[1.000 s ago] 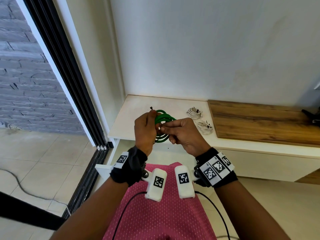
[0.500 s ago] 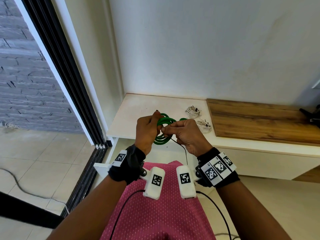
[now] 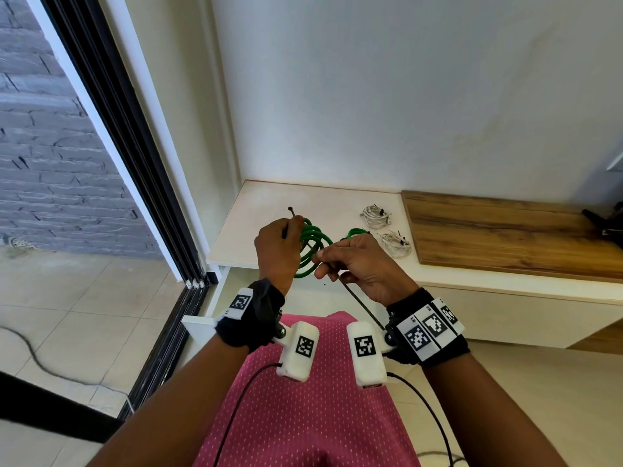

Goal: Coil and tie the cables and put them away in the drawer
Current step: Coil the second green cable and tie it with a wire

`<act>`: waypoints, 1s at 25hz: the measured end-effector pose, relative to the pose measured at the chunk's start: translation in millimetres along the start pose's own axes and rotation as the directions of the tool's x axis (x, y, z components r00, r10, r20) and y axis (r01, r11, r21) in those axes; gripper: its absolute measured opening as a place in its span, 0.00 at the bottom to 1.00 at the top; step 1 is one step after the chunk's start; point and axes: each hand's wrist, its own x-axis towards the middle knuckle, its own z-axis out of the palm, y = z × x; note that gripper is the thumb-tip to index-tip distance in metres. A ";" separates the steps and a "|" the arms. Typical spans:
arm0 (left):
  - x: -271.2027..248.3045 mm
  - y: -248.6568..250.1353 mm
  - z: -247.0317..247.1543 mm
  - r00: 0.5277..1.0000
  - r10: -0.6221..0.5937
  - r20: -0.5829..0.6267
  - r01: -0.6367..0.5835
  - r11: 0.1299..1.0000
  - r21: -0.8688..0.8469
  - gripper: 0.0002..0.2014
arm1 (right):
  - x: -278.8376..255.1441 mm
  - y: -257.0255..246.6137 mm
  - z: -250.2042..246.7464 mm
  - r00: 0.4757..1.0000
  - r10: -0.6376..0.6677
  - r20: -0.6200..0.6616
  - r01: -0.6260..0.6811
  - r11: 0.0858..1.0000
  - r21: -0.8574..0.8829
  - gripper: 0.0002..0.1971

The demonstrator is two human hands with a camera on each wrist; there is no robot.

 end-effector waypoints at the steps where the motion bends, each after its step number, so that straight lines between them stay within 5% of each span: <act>1: -0.4 -0.4 -0.4 1.000 0.011 -0.003 -0.011 1.000 0.013 0.15 | -1.0 -0.6 0.0 1.000 0.004 0.018 -0.004 1.000 0.002 0.07; 9: 3.9 -1.3 -7.0 0.999 -0.028 -0.030 0.027 0.999 -0.026 0.14 | -6.0 0.2 -4.9 0.995 0.004 0.097 -0.019 0.989 0.147 0.09; 14: 4.6 0.9 -9.6 0.998 -0.059 0.026 0.062 0.989 -0.134 0.14 | -3.6 2.5 -4.1 0.995 -0.003 0.099 0.003 1.000 0.002 0.09; 25: 0.1 -5.2 -3.4 0.993 -0.115 -0.001 0.115 0.992 -0.044 0.21 | 1.9 10.7 11.5 0.966 -0.114 -0.233 0.088 0.989 -0.121 0.06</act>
